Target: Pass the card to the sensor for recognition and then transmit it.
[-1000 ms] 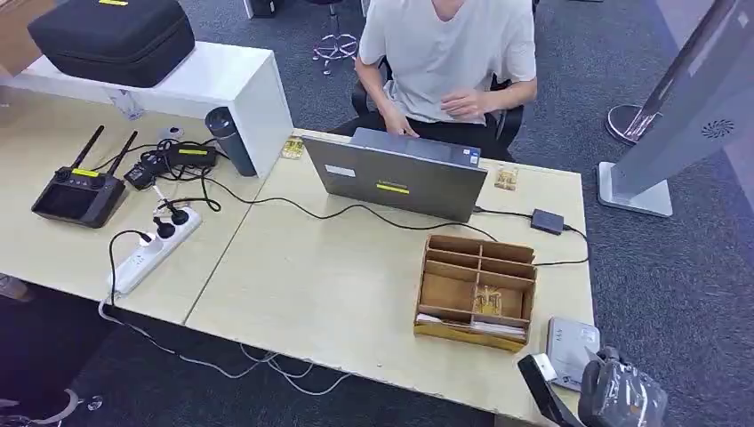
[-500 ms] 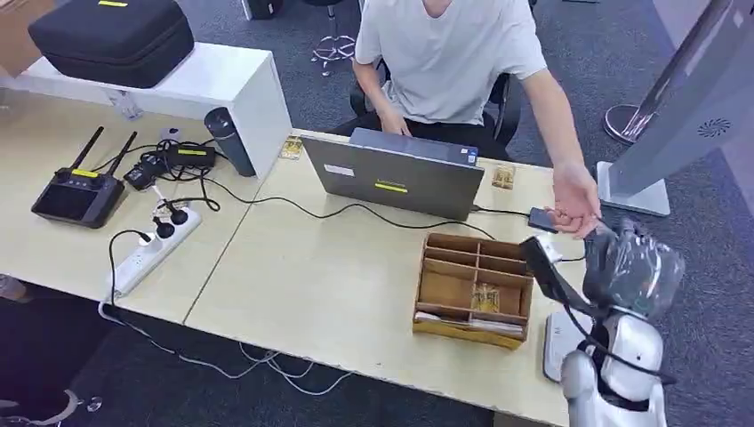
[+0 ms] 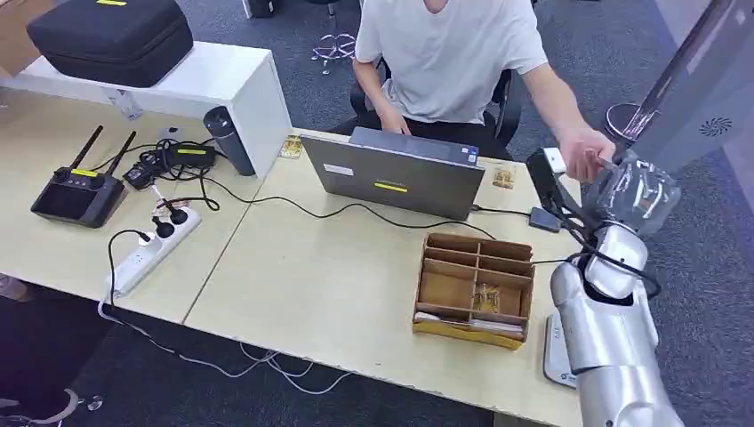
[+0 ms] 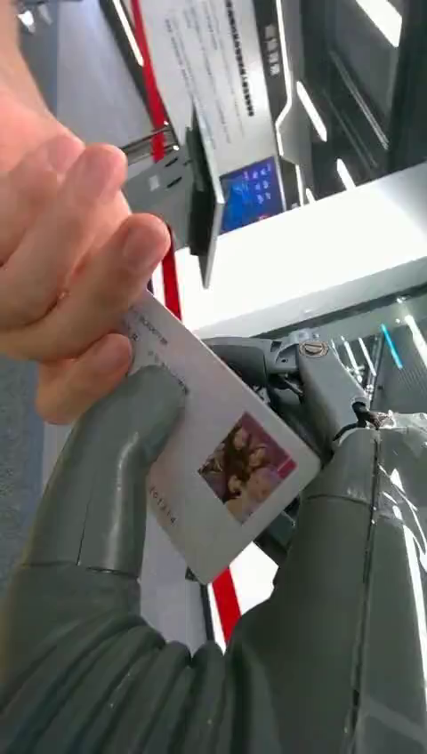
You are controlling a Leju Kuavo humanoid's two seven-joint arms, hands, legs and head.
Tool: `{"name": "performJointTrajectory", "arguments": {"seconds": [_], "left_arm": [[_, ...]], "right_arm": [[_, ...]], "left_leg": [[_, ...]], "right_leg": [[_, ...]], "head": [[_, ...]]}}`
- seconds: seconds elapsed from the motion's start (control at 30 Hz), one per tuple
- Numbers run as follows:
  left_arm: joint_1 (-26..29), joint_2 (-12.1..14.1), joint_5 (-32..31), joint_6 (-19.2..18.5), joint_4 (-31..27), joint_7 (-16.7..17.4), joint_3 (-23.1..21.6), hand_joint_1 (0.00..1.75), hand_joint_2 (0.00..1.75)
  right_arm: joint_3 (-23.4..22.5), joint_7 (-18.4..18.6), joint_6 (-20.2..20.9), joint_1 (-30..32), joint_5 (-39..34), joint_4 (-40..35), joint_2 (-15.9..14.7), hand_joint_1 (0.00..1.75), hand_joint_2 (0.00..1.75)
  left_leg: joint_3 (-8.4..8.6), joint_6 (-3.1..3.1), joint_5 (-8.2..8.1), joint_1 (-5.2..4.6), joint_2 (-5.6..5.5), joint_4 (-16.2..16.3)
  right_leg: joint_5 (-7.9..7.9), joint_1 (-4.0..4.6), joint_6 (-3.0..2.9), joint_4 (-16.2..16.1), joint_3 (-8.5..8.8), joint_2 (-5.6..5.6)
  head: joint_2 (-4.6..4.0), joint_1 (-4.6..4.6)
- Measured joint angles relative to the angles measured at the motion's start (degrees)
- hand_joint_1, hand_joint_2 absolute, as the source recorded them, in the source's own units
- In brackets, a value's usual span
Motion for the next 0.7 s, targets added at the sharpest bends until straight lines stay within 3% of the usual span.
{"name": "performJointTrajectory", "arguments": {"seconds": [0.3, 0.43, 0.57, 0.7], "left_arm": [[-0.16, -0.07, 0.70, 0.26, 0.00, 0.24, 0.02, 0.00, 1.75], [-0.14, -0.07, 1.51, 0.33, 0.00, 0.24, 0.00, 0.00, 1.75], [0.03, -0.31, 3.35, 1.14, 0.00, 0.13, 0.00, 0.00, 1.75], [0.59, -0.92, 5.44, 2.30, 0.00, -0.76, 0.02, 0.00, 1.75]], "right_arm": [[0.68, -5.52, -1.23, -0.02, 0.00, 2.43, 2.93, 0.00, 1.75], [0.46, -11.72, -0.83, 2.04, 0.00, 0.57, 3.68, 0.00, 1.75], [0.38, -20.90, 2.65, 8.70, -2.25, -7.83, 5.40, 0.00, 1.75], [3.02, -25.09, 3.83, 19.42, -4.74, -20.32, 6.15, 0.00, 1.75]], "left_leg": [[-0.09, -0.01, 0.00, 0.01, -0.02, -0.01], [-0.09, 0.00, -0.01, 0.00, -0.03, -0.01], [-0.10, -0.01, -0.02, 0.00, -0.08, -0.01], [-0.11, -0.12, -0.13, 0.00, -0.21, -0.01]], "right_leg": [[-0.02, 0.01, -0.02, 0.00, -0.10, -0.03], [-0.02, 0.01, -0.01, 0.00, -0.10, -0.04], [-0.04, 0.01, -0.01, -0.02, -0.10, -0.10], [-0.21, 0.01, 0.00, -0.03, -0.10, -0.21]], "head": [[0.00, 0.00], [0.00, 0.00], [0.00, 0.00], [0.00, 0.00]]}}
